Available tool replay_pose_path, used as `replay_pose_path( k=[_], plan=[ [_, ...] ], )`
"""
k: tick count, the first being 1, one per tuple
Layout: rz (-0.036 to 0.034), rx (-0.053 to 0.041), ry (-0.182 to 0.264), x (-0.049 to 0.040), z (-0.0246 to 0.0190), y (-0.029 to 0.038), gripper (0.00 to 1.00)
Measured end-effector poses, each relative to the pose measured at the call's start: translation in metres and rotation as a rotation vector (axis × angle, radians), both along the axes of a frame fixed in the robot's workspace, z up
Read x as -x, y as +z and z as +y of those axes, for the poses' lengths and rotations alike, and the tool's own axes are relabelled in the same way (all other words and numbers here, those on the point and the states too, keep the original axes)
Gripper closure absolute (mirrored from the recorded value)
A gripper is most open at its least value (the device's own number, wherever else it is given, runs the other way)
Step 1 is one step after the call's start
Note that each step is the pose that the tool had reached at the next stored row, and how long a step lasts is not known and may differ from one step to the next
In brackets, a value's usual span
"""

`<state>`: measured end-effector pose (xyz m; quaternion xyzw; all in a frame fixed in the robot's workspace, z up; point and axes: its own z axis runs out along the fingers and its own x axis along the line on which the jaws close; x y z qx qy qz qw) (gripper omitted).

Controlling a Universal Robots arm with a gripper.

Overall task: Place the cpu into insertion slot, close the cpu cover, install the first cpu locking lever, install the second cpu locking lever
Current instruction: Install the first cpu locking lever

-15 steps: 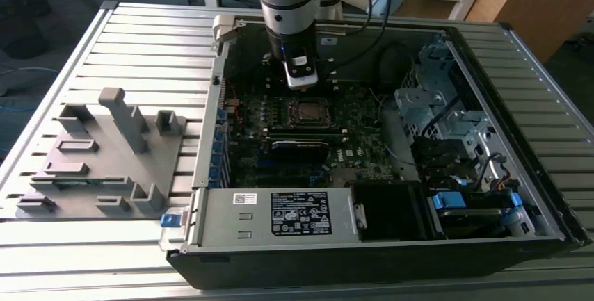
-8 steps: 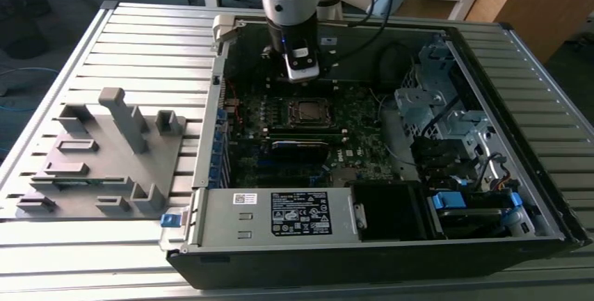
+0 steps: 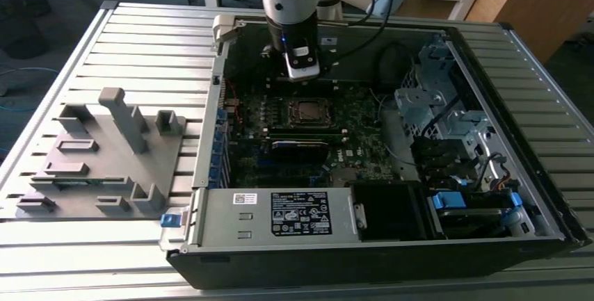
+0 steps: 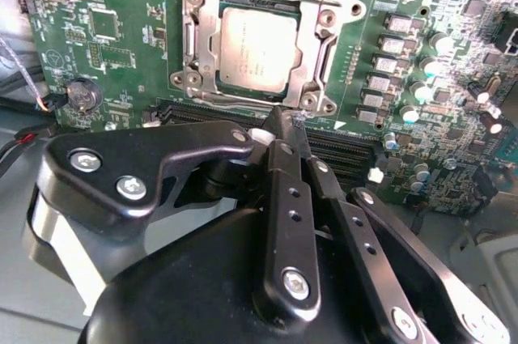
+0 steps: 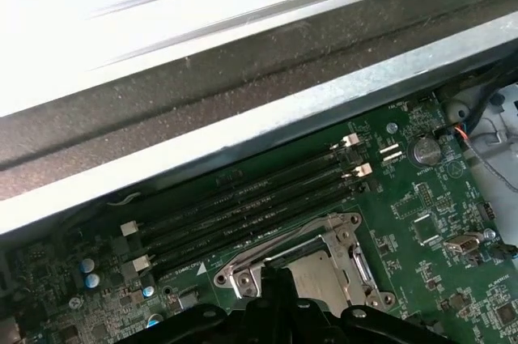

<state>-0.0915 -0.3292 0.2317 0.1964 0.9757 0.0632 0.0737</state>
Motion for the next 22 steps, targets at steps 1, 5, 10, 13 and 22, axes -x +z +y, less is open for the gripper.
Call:
replay_pose_path(
  k=[1,5,10,13,22],
  plan=[
    [0.0,0.0,0.003,-0.0002,0.0,0.0,0.89],
    [0.0,0.0,0.02,-0.0016,0.0,-0.0001,0.89],
    [-0.0001,-0.0001,0.052,-0.0026,0.0,-0.0007,0.89],
    [-0.0001,0.0005,0.07,-0.0033,0.0001,-0.0014,0.89],
    [0.0008,0.021,0.074,-0.0186,0.0017,-0.0026,0.89]
  ],
)
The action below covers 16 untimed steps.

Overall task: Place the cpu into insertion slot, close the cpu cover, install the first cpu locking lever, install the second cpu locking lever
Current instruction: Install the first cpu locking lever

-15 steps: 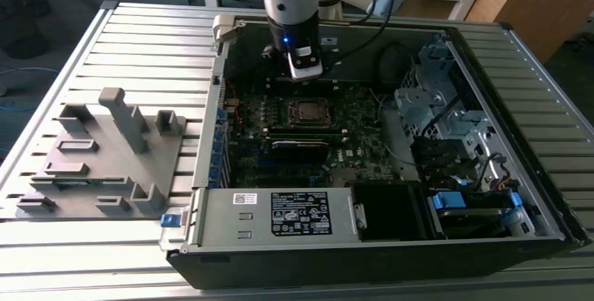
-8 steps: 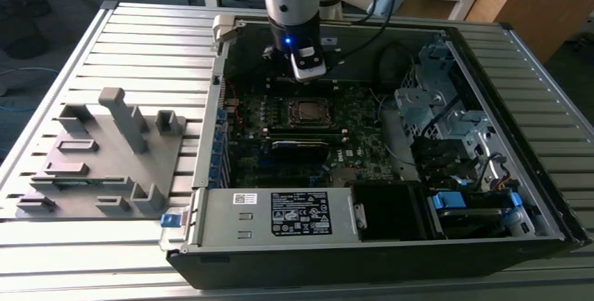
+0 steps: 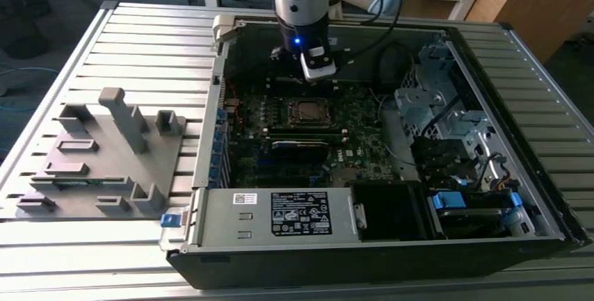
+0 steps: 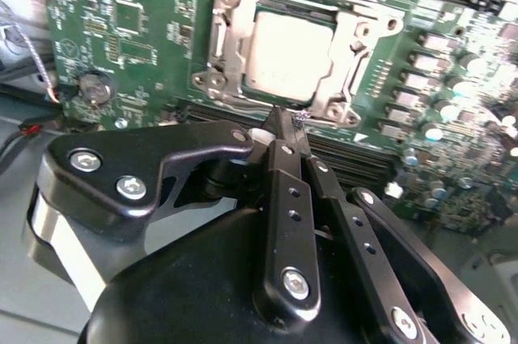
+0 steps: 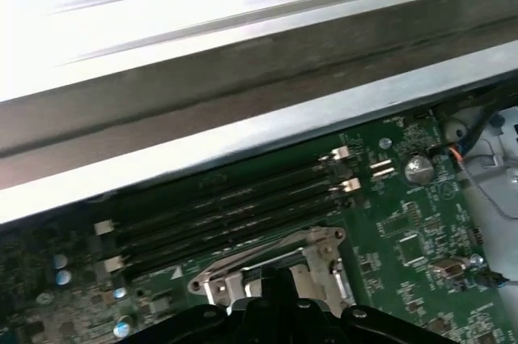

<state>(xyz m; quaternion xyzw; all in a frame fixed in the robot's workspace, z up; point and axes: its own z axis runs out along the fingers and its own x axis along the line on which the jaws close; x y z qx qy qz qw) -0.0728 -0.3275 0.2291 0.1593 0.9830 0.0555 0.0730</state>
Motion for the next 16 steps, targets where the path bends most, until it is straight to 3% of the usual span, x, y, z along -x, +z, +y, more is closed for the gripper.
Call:
replay_pose_path(
  k=[2,5,11,15,16],
  plan=[
    [0.0,0.0089,0.0,-0.0014,0.0002,0.0,0.89],
    [0.0,0.0137,0.0,-0.0015,0.0003,-0.0001,0.89],
    [0.0006,0.0485,0.0,-0.0017,0.0024,-0.0008,0.89],
    [0.0011,0.0515,0.0,-0.0017,0.0027,-0.0008,0.89],
    [0.0083,0.0535,0.0,-0.0018,0.0028,-0.0011,0.89]
  ],
)
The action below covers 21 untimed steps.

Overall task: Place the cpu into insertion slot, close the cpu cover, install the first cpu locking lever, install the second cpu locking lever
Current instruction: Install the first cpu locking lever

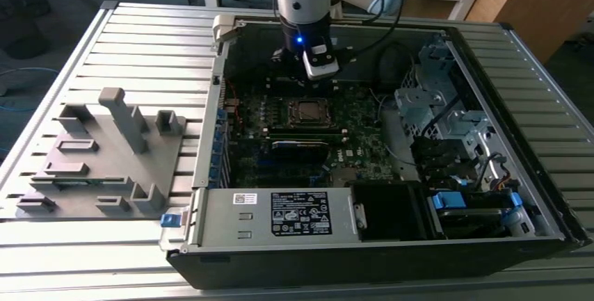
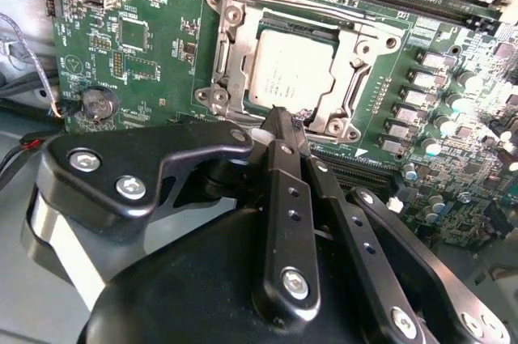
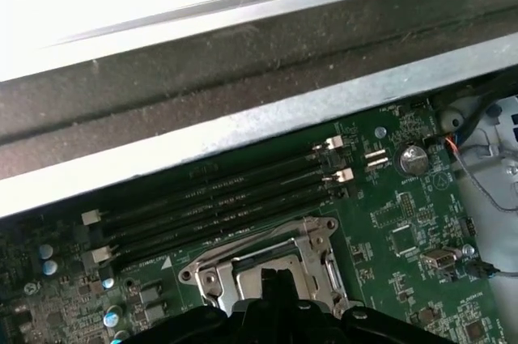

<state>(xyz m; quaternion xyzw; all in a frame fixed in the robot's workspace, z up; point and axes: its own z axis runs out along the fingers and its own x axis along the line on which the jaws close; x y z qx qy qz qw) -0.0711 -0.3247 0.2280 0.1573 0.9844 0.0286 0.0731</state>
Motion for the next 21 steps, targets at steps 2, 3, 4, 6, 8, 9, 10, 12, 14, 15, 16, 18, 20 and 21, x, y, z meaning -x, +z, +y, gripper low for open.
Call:
replay_pose_path(
  k=[2,3,4,6,8,9,10,12,14,15,16,18,20,21],
  plan=[
    [0.0266,0.0095,0.0,0.0,0.0,-0.0003,0.89],
    [0.0387,0.0145,0.0,-0.0001,0.0001,-0.0005,0.89],
    [0.0523,0.0195,0.0,-0.0001,0.0001,-0.0007,0.89],
    [0.0764,0.0274,0.001,-0.0001,0.0001,-0.0009,0.89],
    [0.0835,0.0291,0.001,-0.0001,0.0001,-0.0009,0.89],
    [0.0868,0.0298,0.001,-0.0001,0.0002,-0.001,0.89],
    [0.09,0.0306,0.001,-0.0001,0.0001,-0.0011,0.89],
    [0.093,0.0306,0.002,-0.0003,0.0001,-0.001,0.89],
    [0.0926,0.0284,0.013,-0.0021,0.0001,-0.0012,0.89],
    [0.0924,0.0281,0.021,-0.0029,0.0001,-0.0012,0.89],
    [0.0925,0.0283,0.029,-0.0037,0.0001,-0.0012,0.89],
    [0.0921,0.0287,0.045,-0.0053,0.0001,-0.0014,0.89],
    [0.0919,0.0295,0.062,-0.007,0.0001,-0.0016,0.89],
    [0.0918,0.0299,0.071,-0.008,0.0002,-0.0018,0.89]
  ],
)
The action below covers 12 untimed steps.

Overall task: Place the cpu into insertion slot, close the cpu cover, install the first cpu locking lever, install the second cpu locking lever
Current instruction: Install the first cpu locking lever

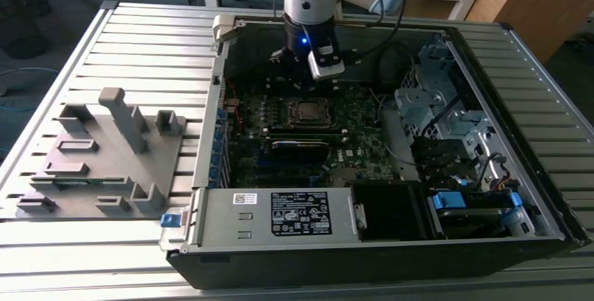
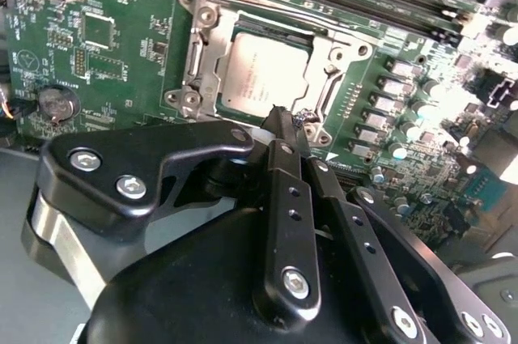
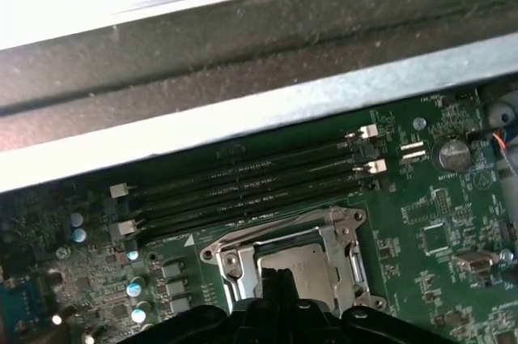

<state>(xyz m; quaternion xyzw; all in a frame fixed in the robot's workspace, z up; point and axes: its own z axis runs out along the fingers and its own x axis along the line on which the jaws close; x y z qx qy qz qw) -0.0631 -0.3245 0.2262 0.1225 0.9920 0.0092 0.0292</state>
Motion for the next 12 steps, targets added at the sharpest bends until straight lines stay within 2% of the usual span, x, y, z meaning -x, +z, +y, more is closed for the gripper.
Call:
replay_pose_path(
  k=[12],
  plan=[
    [0.0002,0.0002,0.103,-0.0116,0.0,-0.0016,0.89]
  ],
)
